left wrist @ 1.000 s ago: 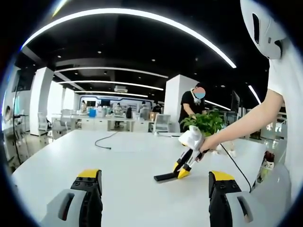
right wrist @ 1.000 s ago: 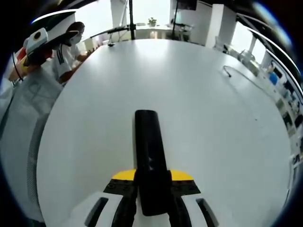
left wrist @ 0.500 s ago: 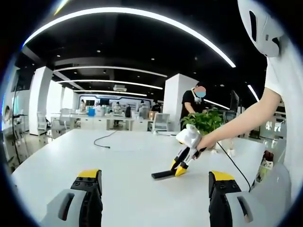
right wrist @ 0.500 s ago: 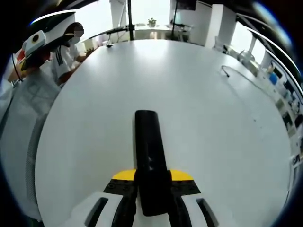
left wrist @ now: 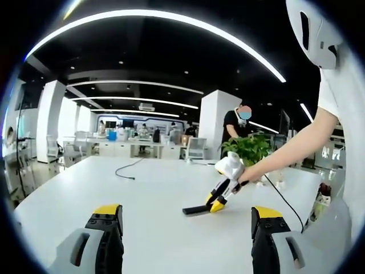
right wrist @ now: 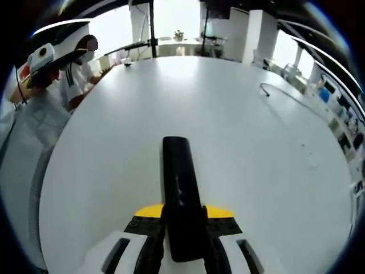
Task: Press the specified remote control buttons in sequence, fully releasing each button before pressing the next.
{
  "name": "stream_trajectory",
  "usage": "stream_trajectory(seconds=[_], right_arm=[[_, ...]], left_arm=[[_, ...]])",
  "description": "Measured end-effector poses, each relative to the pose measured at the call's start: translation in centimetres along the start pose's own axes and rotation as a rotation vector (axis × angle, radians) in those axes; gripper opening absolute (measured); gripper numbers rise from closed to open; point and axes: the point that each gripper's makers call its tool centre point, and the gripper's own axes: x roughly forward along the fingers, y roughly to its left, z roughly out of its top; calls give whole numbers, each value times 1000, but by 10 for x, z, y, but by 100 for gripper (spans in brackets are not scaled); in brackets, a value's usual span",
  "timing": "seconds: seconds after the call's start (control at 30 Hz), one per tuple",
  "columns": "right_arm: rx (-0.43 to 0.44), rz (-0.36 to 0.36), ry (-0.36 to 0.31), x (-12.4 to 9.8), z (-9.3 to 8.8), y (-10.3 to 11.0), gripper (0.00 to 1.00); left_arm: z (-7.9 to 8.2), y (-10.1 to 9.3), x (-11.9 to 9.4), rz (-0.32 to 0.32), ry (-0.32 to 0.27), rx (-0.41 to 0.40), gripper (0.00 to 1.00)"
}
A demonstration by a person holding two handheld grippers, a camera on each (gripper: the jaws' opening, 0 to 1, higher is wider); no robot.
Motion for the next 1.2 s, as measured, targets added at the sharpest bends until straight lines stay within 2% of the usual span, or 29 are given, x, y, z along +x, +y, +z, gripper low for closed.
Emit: stream_trajectory(seconds=[0.03,0.07,0.1,0.17,0.27,0.33,0.4,0.47,0.57,0.67,0.8,0.83,0.87,1.2], right_arm=[[-1,-8,-7,0,1,-1,25],[2,-67,-28,1,3,-9,31],[14,-92,-77,2,9,-13,37],[59,-96,-125,2,16,-13,43],[101,-101,-195,0,26,-14,45],[132,-125,-252,-3,36,-16,52],[181,-144,-327,-9,47,-17,60],[222,-146,-402,-15,57,-15,63],[280,-159,-472,-24,66,-14,69],[297,-199,-583,-39,82,-12,80],[301,-224,-589,-47,86,-5,91],[303,-249,-614,-55,90,2,97],[305,-253,-617,-56,90,3,99],[306,-310,-645,-81,94,18,99]], left_arm=[[0,0,0,0,0,0,97],[0,0,0,0,1,0,97],[0,0,0,0,0,0,97],[0,1,0,4,0,0,97],[0,2,0,9,2,-1,97],[0,3,0,11,1,0,97],[0,3,0,13,1,0,97],[0,3,1,14,0,-2,97],[1,3,1,13,-3,-5,97],[2,3,1,11,-7,-7,97],[2,2,1,9,-8,-7,97],[3,2,1,8,-10,-7,97],[3,2,1,8,-10,-8,97],[4,2,0,10,-13,-14,97]])
